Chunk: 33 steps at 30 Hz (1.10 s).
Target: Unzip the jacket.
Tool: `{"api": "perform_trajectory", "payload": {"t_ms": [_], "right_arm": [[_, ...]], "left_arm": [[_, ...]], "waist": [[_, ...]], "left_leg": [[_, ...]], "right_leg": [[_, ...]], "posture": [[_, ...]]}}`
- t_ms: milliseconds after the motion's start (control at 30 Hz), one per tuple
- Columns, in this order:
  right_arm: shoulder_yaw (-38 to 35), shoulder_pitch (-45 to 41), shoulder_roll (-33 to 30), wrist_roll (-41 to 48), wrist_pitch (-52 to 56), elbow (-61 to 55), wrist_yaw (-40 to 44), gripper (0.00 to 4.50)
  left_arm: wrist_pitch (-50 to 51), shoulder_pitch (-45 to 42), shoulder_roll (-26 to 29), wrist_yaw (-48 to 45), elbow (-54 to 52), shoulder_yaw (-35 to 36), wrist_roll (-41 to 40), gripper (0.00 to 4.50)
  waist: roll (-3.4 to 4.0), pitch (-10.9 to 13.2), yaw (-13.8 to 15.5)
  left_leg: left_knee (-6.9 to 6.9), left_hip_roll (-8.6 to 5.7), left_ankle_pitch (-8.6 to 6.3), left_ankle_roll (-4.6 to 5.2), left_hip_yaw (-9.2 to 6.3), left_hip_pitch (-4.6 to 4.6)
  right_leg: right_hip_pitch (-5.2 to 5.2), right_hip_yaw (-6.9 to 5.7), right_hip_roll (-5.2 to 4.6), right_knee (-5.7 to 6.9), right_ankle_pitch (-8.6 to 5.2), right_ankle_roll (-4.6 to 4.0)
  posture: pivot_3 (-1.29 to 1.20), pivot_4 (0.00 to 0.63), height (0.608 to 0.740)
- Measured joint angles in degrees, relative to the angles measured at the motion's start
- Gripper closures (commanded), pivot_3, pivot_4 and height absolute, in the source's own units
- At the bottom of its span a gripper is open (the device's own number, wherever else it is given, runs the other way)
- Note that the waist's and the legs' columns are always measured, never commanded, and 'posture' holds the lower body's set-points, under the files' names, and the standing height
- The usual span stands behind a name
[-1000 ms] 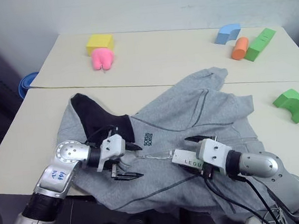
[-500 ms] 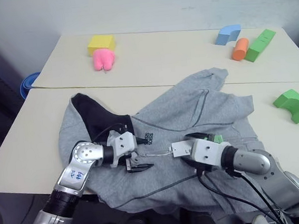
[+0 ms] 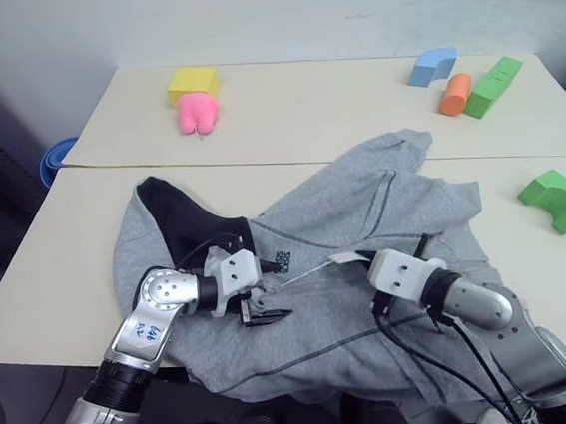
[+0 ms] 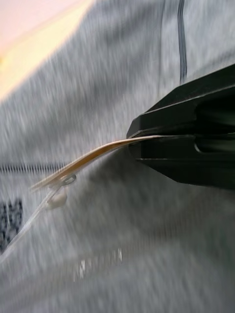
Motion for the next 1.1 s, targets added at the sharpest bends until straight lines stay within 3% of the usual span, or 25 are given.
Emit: {"api": "perform_trajectory", "payload": {"t_ms": [133,267,500,833,967,1100], "right_arm": [[-5.2,1.5,-2.7,-3.0,-5.8,1.3,-2.6,4.45],[-15.4,4.6,-6.3,-3.4,-11.9,5.3,-4.8,4.45],[-29.3,4.1,-13.6,-3.1,-19.9,19.3,-7.2,4.45],[-30.1,-5.6,-21.8,-3.9,-30.1,57.2,-14.9,4.45],[-28.2,-11.8,-23.0,-4.4,-32.1,66.8,-19.3,4.45],[-26.0,-15.4,-23.1,-4.8,-33.3,70.9,-22.1,4.45]], "left_arm": [[0.1,0.4,-0.3,0.9,-0.2,-0.2,0.0,0.0],[0.2,1.2,-0.3,1.9,-0.4,-0.2,0.0,0.0],[-0.1,2.1,0.4,2.5,-0.2,-0.3,0.0,0.0],[-5.4,1.7,3.8,1.7,2.3,-1.8,0.0,0.0],[-9.5,1.4,5.5,1.7,4.2,-2.6,0.1,0.0],[-13.8,0.9,6.2,1.8,7.0,-3.5,0.2,0.0]], "waist": [[-0.02,-0.1,0.1],[0.02,-0.1,0.1],[0.11,-0.2,-0.3],[0.94,-0.8,-2.1],[1.21,-1.0,-3.0],[1.3,-1.0,-3.3]], "left_leg": [[0.0,-0.04,0.01,0.01,-0.03,0.02],[-0.01,-0.04,0.03,0.05,-0.05,0.1],[-0.38,0.06,-0.01,-0.01,-0.02,1.02],[-0.63,0.17,0.02,-0.06,0.18,1.13],[-1.09,0.27,0.25,-0.33,0.31,1.31],[-1.55,0.39,0.27,-0.48,0.35,2.19]], "right_leg": [[0.04,0.04,-0.04,-0.01,0.0,0.0],[0.2,0.06,-0.05,-0.09,0.02,0.03],[1.02,0.23,-0.05,-0.61,0.01,0.03],[1.02,0.27,-0.12,-0.67,-0.01,0.0],[1.2,0.37,-0.19,-0.89,-0.06,-0.09],[1.92,0.41,-0.17,-1.06,-0.12,-0.19]], "posture": [[0.0,0.15,0.74],[0.0,0.15,0.74],[0.0,0.15,0.74],[0.0,0.15,0.74],[0.0,0.15,0.74],[0.0,0.15,0.74]]}}
